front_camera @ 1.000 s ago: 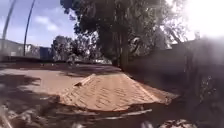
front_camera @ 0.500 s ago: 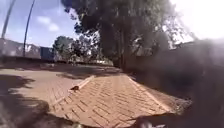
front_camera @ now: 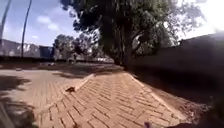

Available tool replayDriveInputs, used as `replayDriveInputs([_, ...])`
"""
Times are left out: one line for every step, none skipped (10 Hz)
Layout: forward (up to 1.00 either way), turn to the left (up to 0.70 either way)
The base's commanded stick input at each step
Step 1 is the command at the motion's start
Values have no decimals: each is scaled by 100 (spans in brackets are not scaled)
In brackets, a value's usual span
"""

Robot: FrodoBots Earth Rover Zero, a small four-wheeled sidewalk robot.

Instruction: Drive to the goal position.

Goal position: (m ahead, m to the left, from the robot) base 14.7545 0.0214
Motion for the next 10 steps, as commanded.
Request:
replayDriveInputs([70,0])
replayDriveInputs([70,0])
replayDriveInputs([70,0])
replayDriveInputs([70,0])
replayDriveInputs([70,0])
replayDriveInputs([70,0])
replayDriveInputs([70,0])
replayDriveInputs([70,0])
replayDriveInputs([70,0])
replayDriveInputs([70,0])
